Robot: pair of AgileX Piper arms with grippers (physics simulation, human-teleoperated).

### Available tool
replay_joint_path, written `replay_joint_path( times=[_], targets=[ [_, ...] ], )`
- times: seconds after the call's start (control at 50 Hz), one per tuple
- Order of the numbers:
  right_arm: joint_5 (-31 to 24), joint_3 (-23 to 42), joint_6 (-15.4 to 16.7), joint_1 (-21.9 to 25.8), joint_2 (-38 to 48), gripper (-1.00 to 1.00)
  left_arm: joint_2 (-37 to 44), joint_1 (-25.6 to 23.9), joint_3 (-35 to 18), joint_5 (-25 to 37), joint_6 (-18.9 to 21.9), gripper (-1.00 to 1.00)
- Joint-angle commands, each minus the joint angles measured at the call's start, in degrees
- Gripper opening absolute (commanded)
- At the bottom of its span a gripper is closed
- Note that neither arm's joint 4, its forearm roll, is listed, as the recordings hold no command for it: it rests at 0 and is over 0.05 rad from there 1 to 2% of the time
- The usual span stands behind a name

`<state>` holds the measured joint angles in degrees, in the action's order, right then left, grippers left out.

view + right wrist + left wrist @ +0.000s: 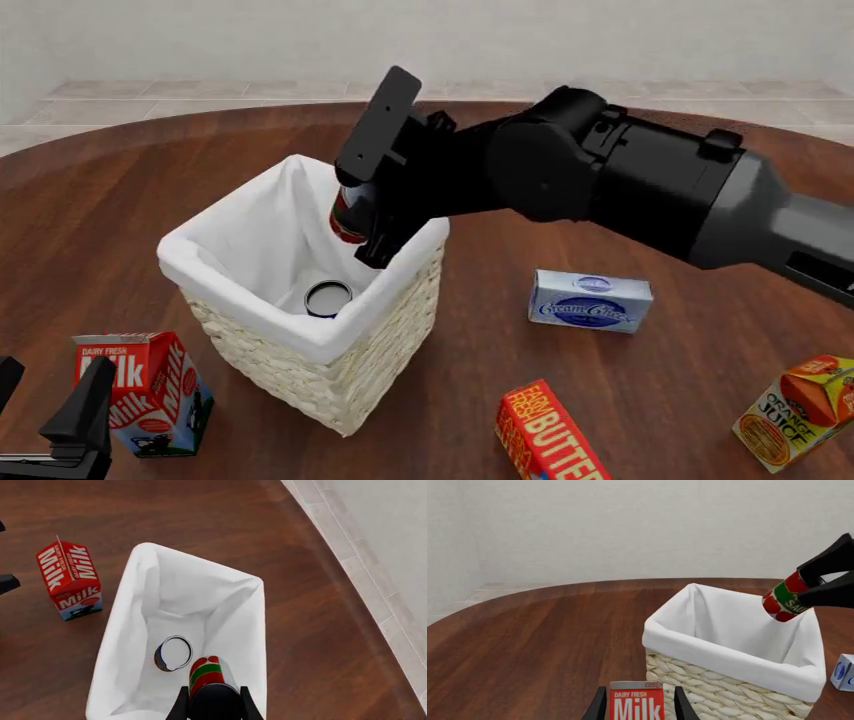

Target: Pick up the alphabet soup and the tomato sauce, and put them in the basket.

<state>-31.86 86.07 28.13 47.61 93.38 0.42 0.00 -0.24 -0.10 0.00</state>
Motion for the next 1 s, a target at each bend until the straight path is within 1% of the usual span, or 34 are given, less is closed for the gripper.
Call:
replay_joint_path(
  times=[0.02, 0.5, 1.0],
  targets=[
    [1.0, -0.1, -1.5, -0.4, 1.3, -1.0, 0.0, 0.0, 0.0, 0.0, 0.0, 1.0],
    [3.6, 0.9, -1.1, -1.9, 4.7, -1.0, 0.0, 0.0, 0.0, 0.0, 0.0, 1.0],
    [5.1, 2.1, -1.8, -2.3, 7.8, -1.0, 0.0, 0.0, 0.0, 0.0, 0.0, 1.0]
  ],
)
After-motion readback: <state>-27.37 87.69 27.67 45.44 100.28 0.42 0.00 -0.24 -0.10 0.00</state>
